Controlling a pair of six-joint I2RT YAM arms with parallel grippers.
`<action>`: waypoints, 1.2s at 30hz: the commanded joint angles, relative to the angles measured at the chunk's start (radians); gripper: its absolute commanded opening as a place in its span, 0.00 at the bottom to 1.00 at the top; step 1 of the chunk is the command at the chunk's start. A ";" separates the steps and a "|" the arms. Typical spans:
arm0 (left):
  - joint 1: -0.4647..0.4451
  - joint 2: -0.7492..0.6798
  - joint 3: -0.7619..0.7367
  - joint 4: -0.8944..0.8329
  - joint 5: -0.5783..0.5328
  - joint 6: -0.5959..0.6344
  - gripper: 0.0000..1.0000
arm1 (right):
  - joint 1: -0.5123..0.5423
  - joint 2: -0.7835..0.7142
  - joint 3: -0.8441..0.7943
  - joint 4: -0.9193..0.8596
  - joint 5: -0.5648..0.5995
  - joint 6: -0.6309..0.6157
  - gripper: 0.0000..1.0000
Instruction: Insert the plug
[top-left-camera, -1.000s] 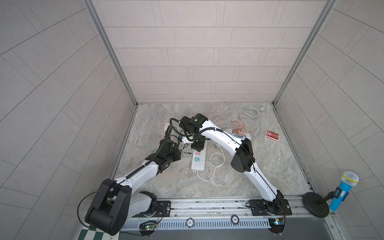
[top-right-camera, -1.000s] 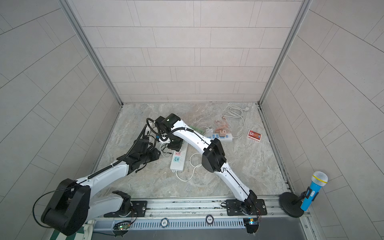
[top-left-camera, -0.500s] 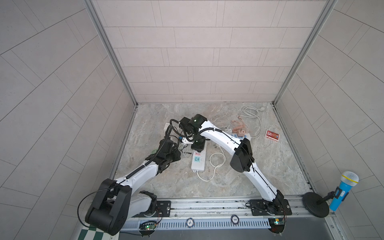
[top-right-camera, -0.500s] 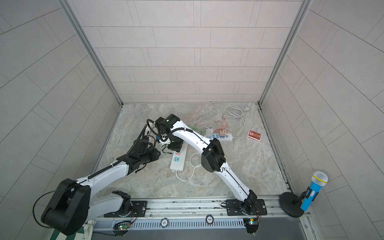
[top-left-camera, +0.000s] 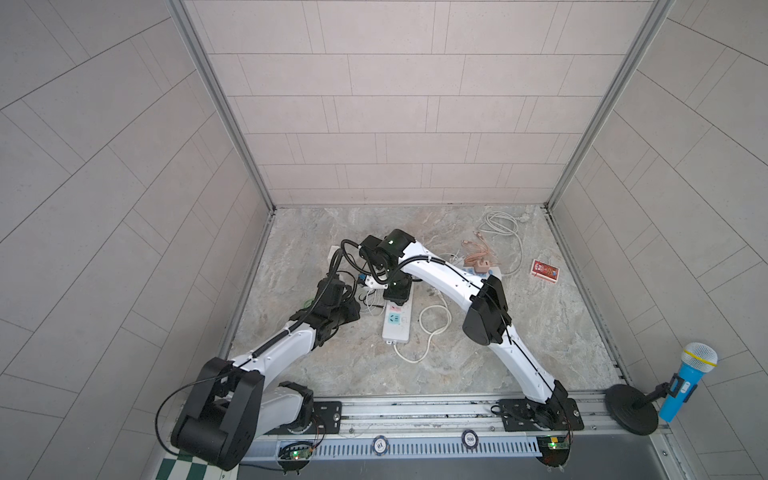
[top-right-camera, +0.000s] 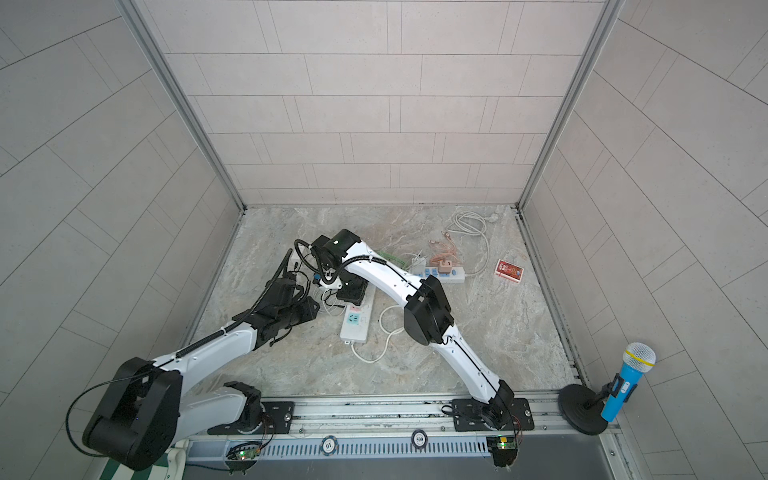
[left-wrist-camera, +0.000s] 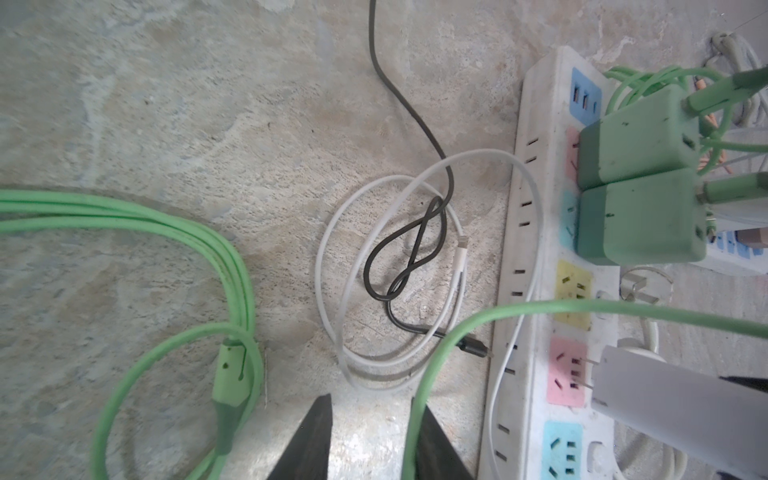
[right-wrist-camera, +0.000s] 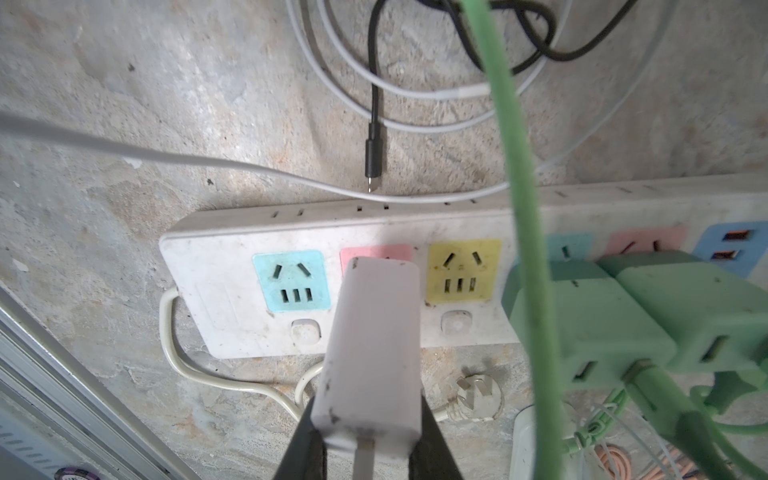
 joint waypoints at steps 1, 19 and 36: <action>0.008 -0.003 -0.017 0.010 -0.002 0.014 0.37 | 0.002 -0.041 -0.024 -0.023 -0.006 0.004 0.00; 0.017 -0.018 -0.015 0.006 0.011 0.016 0.36 | 0.005 0.065 0.017 -0.046 0.021 0.013 0.00; 0.021 -0.107 -0.012 -0.064 -0.010 0.024 0.36 | 0.073 0.214 0.068 -0.025 0.024 0.002 0.00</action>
